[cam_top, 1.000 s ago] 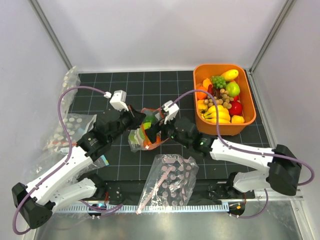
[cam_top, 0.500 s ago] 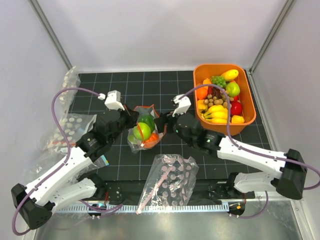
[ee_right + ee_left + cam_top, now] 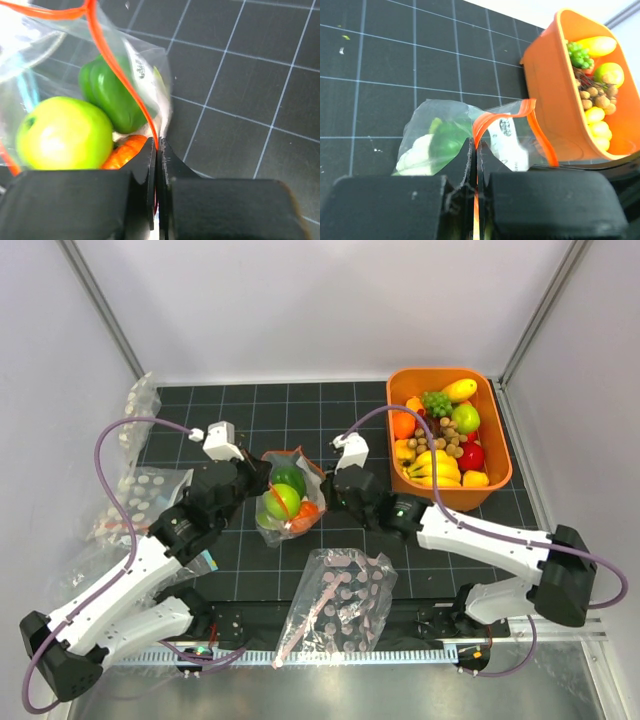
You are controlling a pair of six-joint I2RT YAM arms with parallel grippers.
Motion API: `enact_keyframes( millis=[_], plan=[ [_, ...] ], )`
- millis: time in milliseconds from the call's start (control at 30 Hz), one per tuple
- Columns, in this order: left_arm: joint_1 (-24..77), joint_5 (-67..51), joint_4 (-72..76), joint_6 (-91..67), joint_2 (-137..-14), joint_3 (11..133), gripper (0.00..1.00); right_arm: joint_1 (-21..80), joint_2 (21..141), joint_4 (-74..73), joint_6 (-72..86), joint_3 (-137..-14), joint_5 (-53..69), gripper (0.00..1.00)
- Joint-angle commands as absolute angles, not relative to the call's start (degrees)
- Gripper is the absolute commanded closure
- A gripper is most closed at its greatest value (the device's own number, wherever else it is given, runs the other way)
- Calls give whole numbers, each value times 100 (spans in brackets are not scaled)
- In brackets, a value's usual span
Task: Place the food in the zip-top bag and seal the zipper
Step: Adjust the zipper food storage bag at the center of the board.
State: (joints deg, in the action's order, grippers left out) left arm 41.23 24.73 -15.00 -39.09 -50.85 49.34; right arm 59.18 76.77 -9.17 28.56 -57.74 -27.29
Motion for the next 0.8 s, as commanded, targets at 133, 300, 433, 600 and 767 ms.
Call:
enact_keyframes(
  millis=[133, 300, 433, 600, 767],
  plan=[
    [4210, 541, -598, -3955, -5404, 5097, 100, 5924, 6408, -440, 2593, -5564, -2830, 99],
    [4561, -280, -387, -3701, -6187, 5493, 87, 5933, 6354, -422, 2487, -5546, -2821, 99],
    [4588, -694, -369, -3674, -6390, 5572, 32, 5915, 6504, -579, 2549, -5634, -3155, 99],
    [4579, -335, -360, -3569, -6214, 5467, 9, 5810, 6460, -545, 2672, -5555, -3261, 99],
    [4579, 121, -553, -3551, -6108, 5440, 18, 5599, 6451, -527, 2777, -5467, -3209, 99]
  ],
)
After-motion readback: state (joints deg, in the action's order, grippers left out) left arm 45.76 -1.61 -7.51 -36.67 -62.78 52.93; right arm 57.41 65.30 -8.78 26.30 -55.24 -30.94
